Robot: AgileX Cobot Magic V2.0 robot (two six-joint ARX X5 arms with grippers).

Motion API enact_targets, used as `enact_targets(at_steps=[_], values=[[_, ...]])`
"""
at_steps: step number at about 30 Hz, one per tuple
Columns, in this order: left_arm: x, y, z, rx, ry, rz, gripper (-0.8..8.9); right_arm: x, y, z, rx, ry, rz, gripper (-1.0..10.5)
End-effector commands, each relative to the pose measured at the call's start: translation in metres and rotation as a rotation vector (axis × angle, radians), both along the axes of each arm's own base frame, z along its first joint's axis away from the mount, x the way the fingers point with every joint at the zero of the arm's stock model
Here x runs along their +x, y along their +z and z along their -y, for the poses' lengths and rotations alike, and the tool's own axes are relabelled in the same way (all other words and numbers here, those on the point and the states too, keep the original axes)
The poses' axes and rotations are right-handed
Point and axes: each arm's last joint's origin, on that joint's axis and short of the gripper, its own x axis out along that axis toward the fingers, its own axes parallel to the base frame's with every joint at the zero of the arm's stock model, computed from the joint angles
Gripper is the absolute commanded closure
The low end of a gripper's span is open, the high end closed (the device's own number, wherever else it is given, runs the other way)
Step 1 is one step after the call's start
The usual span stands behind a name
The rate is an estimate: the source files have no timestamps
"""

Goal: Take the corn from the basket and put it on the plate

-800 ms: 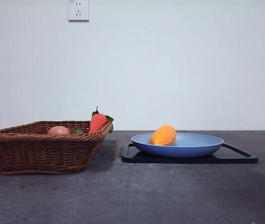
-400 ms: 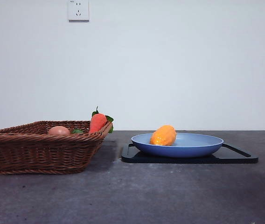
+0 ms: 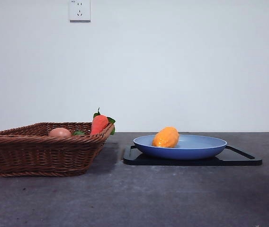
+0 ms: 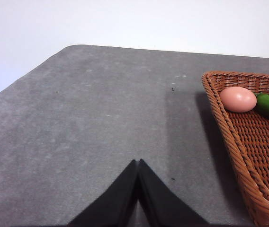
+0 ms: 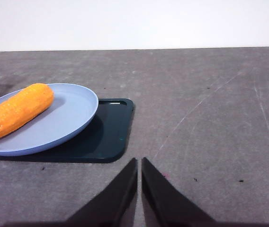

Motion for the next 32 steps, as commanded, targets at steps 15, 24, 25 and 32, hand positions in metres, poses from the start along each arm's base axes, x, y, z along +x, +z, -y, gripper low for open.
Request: enact_targets(at_steps=[15,24,25,32], values=[[0.0012,-0.0096,-0.0002,-0.010,0.003,-0.028,8.10,0.0003,-0.0019,0.0002,0.010,-0.003,-0.004,9.4],[0.0012,-0.0096,-0.0002,-0.010,0.003,-0.028,8.10,0.0003,-0.0019,0.0002,0.010,-0.003,-0.004,9.4],[0.0012,-0.0096,-0.0002,-0.010,0.003,-0.028,8.10,0.0003,-0.0019,0.0002,0.010,-0.003,-0.004,9.4],[0.0012,-0.0096,-0.0002,-0.010,0.003,-0.028,8.10,0.0003,-0.0019,0.0002,0.010,-0.003,-0.004,9.4]])
